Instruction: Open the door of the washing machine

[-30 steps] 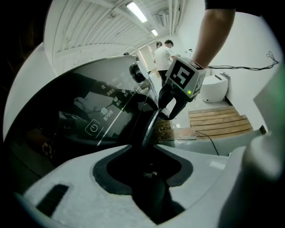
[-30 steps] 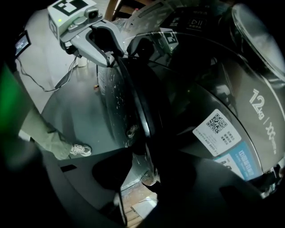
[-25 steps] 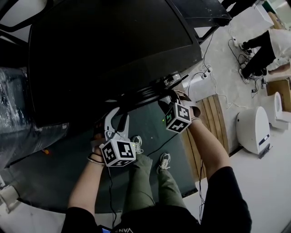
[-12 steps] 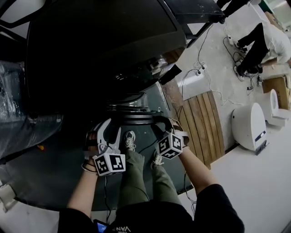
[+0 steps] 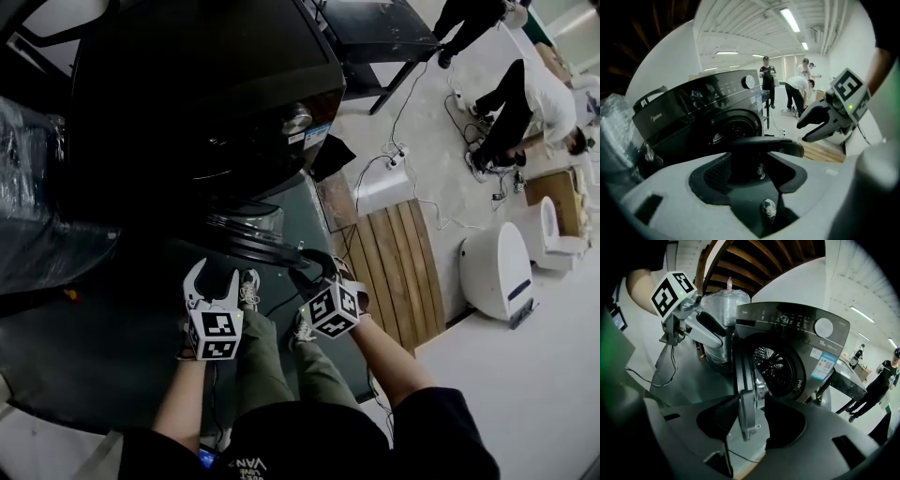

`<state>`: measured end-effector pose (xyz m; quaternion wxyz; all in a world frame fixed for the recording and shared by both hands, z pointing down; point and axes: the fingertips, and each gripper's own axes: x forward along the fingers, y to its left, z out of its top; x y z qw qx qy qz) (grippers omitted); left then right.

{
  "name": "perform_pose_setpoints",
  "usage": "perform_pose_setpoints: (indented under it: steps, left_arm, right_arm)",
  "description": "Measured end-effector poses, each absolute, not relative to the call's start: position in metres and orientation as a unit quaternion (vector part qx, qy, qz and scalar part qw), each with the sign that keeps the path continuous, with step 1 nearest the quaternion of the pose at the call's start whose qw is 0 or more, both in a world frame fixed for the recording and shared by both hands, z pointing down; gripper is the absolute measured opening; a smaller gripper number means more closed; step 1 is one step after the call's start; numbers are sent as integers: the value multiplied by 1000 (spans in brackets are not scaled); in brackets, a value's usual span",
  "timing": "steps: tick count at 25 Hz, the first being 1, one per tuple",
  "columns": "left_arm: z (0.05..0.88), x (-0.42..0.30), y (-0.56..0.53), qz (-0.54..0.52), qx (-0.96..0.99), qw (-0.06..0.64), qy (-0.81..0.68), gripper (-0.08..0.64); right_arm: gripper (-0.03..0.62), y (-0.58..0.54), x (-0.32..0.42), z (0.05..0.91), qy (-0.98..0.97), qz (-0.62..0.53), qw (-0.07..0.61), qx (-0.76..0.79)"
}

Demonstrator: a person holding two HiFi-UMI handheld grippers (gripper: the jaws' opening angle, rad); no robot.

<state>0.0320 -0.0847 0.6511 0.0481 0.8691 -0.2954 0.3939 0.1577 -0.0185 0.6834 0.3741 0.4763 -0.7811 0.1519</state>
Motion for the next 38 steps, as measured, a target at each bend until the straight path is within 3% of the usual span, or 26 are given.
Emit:
perform_pose_setpoints:
  steps: [4, 14, 38]
  left_arm:
    - [646, 25, -57, 365, 866, 130, -315, 242]
    - [658, -6, -7, 345, 834, 212, -376, 259]
    - [677, -224, -15, 379, 705, 247, -546, 259]
  right_arm:
    - [175, 9, 156, 660, -782, 151, 356, 489]
    - [166, 58, 137, 631, -797, 147, 329, 485]
    - [164, 42, -7, 599, -877, 110, 308, 353]
